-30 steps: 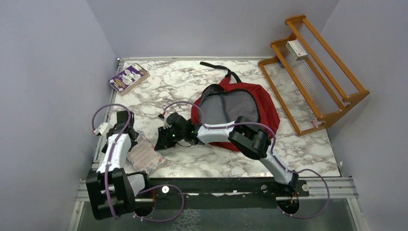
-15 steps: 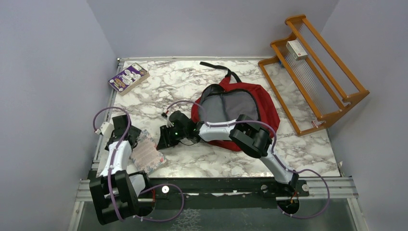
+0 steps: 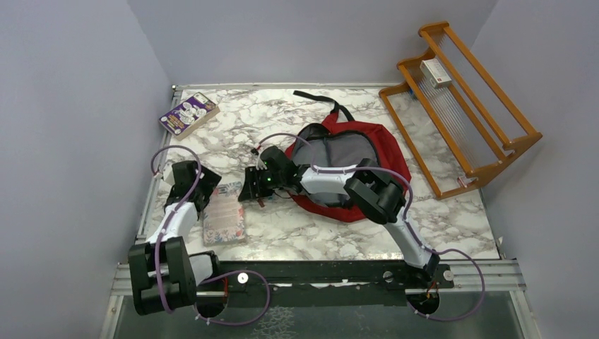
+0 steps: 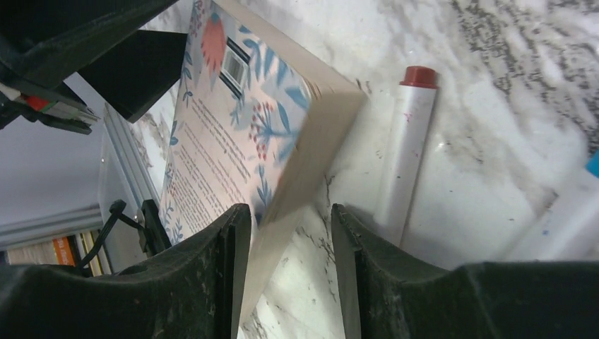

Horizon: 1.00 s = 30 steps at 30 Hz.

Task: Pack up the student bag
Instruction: Move the book to the center of the board.

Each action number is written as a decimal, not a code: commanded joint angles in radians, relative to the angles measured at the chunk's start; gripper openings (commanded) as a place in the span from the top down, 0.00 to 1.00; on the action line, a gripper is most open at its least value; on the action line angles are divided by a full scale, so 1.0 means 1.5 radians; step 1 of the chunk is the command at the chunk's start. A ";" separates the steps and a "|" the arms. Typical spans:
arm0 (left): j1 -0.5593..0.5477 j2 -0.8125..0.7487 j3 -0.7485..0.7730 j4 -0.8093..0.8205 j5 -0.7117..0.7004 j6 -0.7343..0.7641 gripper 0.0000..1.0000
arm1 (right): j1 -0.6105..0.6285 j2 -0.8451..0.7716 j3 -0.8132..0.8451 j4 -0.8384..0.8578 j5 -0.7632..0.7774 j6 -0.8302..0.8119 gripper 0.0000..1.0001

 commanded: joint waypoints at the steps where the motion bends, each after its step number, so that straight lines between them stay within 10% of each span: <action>1: -0.065 0.058 -0.008 0.005 0.062 -0.036 0.01 | -0.015 -0.006 0.012 -0.084 0.047 -0.036 0.48; 14: -0.137 0.044 0.041 -0.119 -0.085 0.012 0.01 | -0.022 -0.039 -0.032 -0.095 0.065 -0.012 0.48; 30: -0.138 -0.016 -0.032 -0.032 0.076 -0.002 0.01 | -0.062 0.055 0.149 -0.164 0.033 -0.046 0.48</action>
